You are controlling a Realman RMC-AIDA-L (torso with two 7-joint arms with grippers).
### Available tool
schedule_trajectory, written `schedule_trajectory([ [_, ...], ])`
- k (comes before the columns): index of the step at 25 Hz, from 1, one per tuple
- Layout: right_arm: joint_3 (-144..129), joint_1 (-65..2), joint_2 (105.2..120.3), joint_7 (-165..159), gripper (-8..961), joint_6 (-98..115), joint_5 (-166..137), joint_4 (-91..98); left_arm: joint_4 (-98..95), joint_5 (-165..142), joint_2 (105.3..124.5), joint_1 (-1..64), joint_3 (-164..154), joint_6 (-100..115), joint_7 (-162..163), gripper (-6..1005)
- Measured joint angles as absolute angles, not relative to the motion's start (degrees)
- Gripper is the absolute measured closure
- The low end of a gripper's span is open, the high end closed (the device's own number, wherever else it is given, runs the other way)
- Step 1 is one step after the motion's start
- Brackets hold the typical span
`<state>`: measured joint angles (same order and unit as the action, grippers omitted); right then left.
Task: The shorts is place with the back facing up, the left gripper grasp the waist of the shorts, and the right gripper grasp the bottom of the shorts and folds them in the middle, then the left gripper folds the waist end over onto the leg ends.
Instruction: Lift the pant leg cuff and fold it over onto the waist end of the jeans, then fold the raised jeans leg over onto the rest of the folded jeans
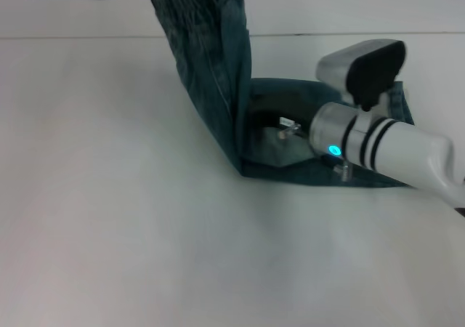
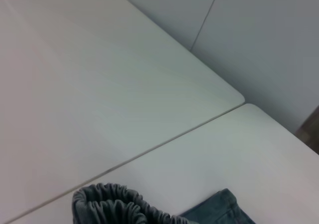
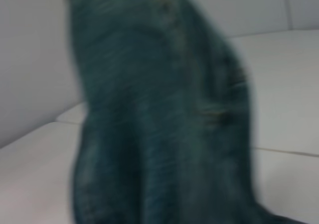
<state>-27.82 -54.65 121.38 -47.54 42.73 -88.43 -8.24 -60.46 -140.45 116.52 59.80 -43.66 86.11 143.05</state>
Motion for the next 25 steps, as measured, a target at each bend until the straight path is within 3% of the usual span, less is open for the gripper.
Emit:
schedule_trajectory([
  [17, -23.62, -63.30, 121.55, -47.88, 931, 42.91, -94.28, -14.13, -62.51, -141.10, 116.68, 58.62, -44.16, 85.87, 143.29, 908],
  [25, -16.10, -61.09, 121.31, -47.87, 930, 42.67, -103.23, -14.87, -62.54, -141.03, 117.09, 57.32, -44.22, 85.55, 142.93, 910],
])
